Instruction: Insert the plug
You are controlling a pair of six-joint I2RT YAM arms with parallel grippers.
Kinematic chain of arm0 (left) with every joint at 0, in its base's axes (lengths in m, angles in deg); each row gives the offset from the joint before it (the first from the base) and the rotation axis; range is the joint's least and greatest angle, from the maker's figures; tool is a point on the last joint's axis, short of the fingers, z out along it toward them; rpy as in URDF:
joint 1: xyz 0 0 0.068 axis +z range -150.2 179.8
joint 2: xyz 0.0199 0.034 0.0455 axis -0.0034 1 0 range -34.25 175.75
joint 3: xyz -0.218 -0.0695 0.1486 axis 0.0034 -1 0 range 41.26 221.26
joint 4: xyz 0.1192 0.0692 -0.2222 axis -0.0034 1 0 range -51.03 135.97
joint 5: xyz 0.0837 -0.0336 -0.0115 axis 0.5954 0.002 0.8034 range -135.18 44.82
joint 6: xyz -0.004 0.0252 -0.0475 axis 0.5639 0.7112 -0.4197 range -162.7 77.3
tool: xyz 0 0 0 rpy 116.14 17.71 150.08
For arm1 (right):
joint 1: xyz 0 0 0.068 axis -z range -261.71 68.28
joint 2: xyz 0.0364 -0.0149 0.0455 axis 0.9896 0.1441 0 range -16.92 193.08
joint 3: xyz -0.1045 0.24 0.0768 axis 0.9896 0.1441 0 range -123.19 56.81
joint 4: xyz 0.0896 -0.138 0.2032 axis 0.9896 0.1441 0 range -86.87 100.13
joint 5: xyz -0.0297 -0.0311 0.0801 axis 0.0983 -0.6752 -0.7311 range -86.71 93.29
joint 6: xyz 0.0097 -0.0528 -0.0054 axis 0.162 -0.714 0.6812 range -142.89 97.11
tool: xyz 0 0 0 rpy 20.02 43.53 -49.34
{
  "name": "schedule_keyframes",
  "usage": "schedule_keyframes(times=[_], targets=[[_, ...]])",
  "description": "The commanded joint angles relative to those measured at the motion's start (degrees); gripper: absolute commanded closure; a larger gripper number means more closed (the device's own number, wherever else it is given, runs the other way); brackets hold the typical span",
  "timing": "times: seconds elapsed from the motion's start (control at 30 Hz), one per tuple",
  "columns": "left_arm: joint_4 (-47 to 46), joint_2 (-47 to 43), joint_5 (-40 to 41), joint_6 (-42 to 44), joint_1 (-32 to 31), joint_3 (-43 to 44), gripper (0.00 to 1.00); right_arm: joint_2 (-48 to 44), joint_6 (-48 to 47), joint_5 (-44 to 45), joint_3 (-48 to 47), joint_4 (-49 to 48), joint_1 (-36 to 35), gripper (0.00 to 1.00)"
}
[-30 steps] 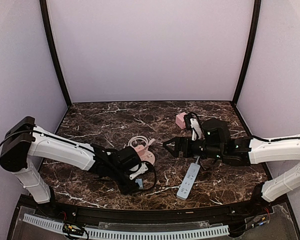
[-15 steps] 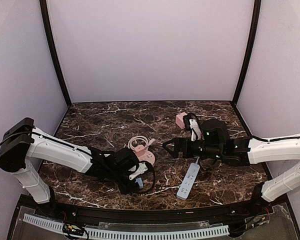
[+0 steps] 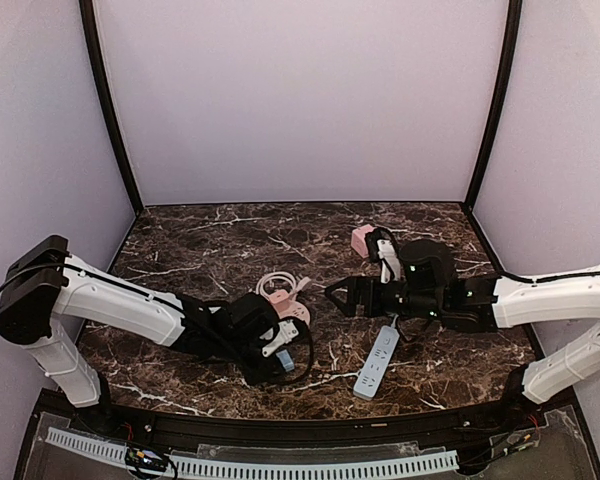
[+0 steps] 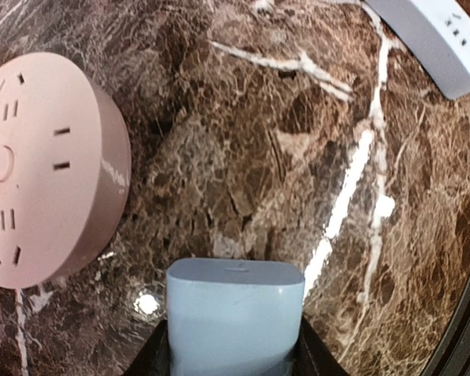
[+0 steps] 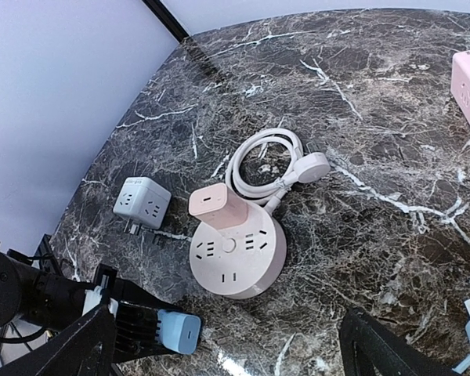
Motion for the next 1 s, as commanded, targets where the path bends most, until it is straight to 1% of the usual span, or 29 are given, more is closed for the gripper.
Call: schedule_keyframes(times=[0.0, 0.03, 0.13, 0.2, 0.23, 0.27, 0.33, 0.4, 0.53, 0.73, 0.83, 0.97], targets=[[-11.18, -3.01, 1.82, -1.59, -0.22, -0.05, 0.99, 0.22, 0.46, 1.27, -2.03, 0.73, -0.62, 0.01], [-13.44, -3.42, 1.96, -1.03, -0.24, -0.62, 0.99, 0.22, 0.69, 0.94, -2.13, 1.16, -0.66, 0.01], [-25.55, -4.61, 4.65, 0.88, -0.19, -4.59, 0.99, 0.80, 2.09, 0.30, -1.97, 2.08, -0.57, 0.01], [-30.71, -3.99, 5.84, 3.28, -0.16, -6.06, 0.99, 1.43, 2.57, -0.96, -2.81, 4.31, -0.49, 0.01], [-32.26, -3.28, 5.77, 5.81, -0.20, -6.48, 0.99, 1.79, 2.71, -2.05, -3.36, 5.84, -0.49, 0.02], [-34.82, -2.95, 6.07, 6.76, -0.18, -7.06, 0.99, 1.98, 2.84, -2.81, -3.68, 7.10, -0.49, 0.02], [-37.12, -2.36, 7.07, 9.01, -0.18, -7.35, 0.99, 2.07, 2.73, -4.96, -3.90, 8.69, -0.48, 0.03], [-39.74, -2.50, 7.79, 10.20, -0.04, -7.91, 0.99, 1.67, 0.10, -9.65, -4.40, 11.72, -0.28, 0.03], [-47.64, -2.75, 2.17, 12.02, 0.35, -10.19, 0.99, 0.14, -1.30, -12.73, -7.70, 19.93, 0.19, 0.03], [-53.44, -2.21, -2.55, 11.73, 0.53, -11.39, 0.99, 1.79, 3.87, -20.37, -14.07, 30.13, 0.32, 0.03], [-55.32, -2.50, -5.12, 12.09, 0.59, -12.68, 0.99, 3.49, 6.40, -22.25, -15.68, 32.26, 0.35, 0.03], [-54.60, -2.69, -7.89, 11.43, 0.63, -11.91, 0.99, 5.63, 8.76, -23.63, -17.50, 33.31, 0.10, 0.03]])
